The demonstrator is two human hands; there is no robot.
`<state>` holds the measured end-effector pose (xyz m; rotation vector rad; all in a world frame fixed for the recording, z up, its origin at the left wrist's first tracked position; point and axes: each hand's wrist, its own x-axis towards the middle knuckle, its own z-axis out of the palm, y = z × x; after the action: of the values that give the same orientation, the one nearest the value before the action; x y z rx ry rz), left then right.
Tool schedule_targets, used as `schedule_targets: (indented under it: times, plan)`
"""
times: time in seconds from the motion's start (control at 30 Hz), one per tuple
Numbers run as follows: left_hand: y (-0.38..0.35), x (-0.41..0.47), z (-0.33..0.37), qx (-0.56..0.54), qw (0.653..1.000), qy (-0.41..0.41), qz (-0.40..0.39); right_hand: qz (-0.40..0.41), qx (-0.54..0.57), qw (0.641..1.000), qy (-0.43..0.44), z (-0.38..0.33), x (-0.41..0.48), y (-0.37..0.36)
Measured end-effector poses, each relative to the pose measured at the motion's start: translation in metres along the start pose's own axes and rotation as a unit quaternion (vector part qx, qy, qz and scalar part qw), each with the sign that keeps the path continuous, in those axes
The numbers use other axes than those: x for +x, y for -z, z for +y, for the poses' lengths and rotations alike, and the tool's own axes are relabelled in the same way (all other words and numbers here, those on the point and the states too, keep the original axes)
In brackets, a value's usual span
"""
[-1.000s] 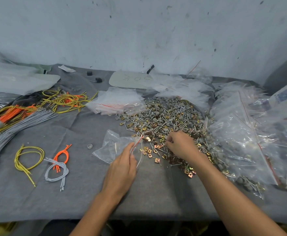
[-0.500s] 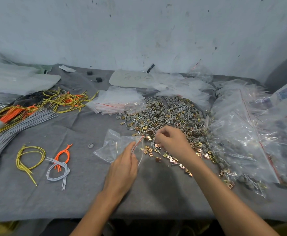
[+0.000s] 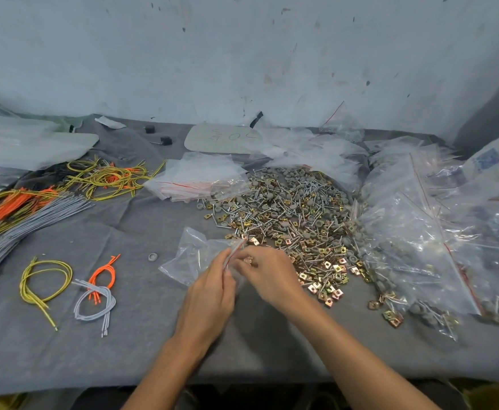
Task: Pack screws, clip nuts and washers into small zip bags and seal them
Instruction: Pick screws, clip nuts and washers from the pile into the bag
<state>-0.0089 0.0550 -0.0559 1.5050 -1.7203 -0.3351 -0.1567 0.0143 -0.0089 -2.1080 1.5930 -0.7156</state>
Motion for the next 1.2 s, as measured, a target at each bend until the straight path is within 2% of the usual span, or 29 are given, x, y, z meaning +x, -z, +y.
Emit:
schedule_targets:
  times: [0.1,0.3,0.43,0.6,0.7,0.9,1.1,1.2]
  plan:
    - [-0.002,-0.001,-0.002,0.012,1.0,0.013,-0.007,0.033,-0.002,0.999,-0.038,0.018,0.008,0.022]
    - [0.0,-0.002,0.001,0.015,1.0,0.019,-0.015,0.035,-0.149,0.983,-0.104,0.067,0.038,0.068]
    - [0.0,-0.002,0.001,0.017,0.999,0.023,-0.019,-0.064,-0.186,0.976,-0.097,0.079,0.045,0.074]
    - [0.002,-0.002,0.003,0.014,0.999,0.025,-0.027,-0.036,-0.207,0.976,-0.064,0.081,0.043,0.069]
    - [0.003,-0.002,0.003,0.016,0.999,0.024,-0.028,-0.047,-0.227,0.972,-0.042,0.079,0.041,0.068]
    - [0.004,-0.002,0.004,0.017,0.999,0.026,-0.031,-0.035,-0.22,0.974,-0.047,0.079,0.035,0.078]
    - [0.004,-0.002,0.006,0.014,0.999,0.024,-0.029,-0.007,-0.129,0.992,-0.014,0.055,0.019,0.08]
    - [0.003,-0.002,0.005,0.011,0.999,0.026,-0.018,-0.055,-0.068,0.996,0.018,0.03,0.006,0.065]
